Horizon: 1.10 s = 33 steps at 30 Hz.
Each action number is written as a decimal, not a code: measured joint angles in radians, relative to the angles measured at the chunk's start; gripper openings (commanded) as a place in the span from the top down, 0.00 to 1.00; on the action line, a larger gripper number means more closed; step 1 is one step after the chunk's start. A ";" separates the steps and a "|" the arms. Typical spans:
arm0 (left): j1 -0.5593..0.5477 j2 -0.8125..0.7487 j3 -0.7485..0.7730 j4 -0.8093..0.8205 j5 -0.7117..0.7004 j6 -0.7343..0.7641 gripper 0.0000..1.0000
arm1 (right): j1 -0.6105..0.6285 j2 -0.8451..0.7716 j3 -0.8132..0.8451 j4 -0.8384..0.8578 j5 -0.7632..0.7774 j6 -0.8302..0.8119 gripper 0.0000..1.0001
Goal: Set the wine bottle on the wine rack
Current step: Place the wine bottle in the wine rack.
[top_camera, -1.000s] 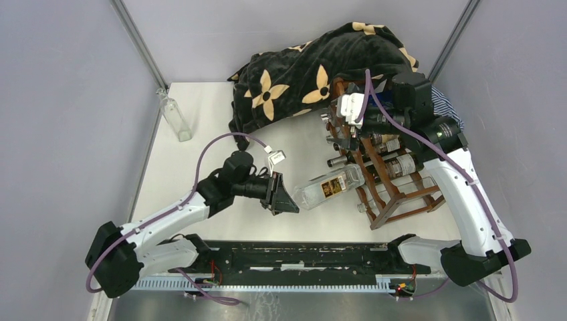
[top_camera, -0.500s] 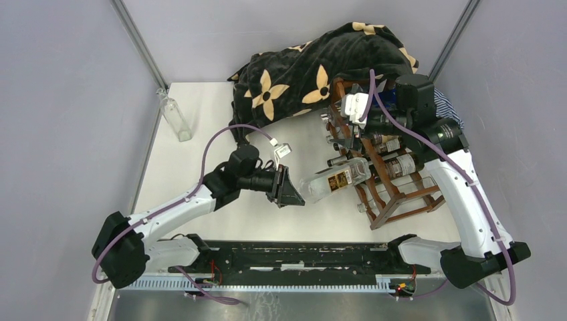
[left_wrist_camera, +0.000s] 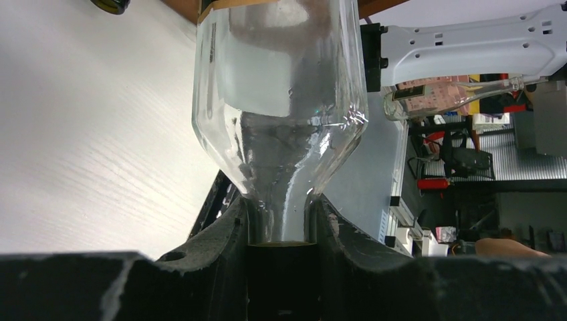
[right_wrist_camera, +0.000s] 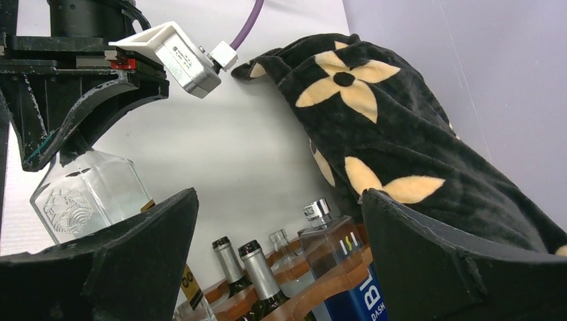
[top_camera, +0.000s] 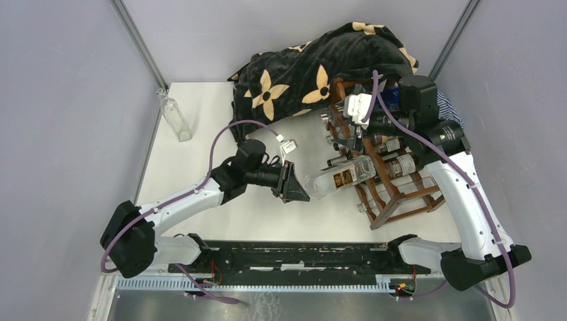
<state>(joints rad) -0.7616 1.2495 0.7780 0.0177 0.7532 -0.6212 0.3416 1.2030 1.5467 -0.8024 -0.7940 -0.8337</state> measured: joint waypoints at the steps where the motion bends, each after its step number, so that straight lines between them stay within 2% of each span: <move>1: 0.000 0.002 0.002 0.003 0.003 0.000 0.98 | -0.002 0.000 0.000 0.000 0.000 0.000 0.02; 16: 0.000 0.129 0.075 0.065 0.036 0.008 0.98 | -0.011 -0.009 -0.024 0.002 -0.011 0.000 0.02; 33: -0.034 0.322 0.205 0.121 -0.019 0.193 0.98 | -0.030 -0.008 -0.033 0.005 -0.009 0.000 0.02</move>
<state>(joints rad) -0.7956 1.5715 0.9829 0.1383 0.7345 -0.4282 0.3119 1.1950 1.5139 -0.7975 -0.8028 -0.8341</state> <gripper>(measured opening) 0.396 0.979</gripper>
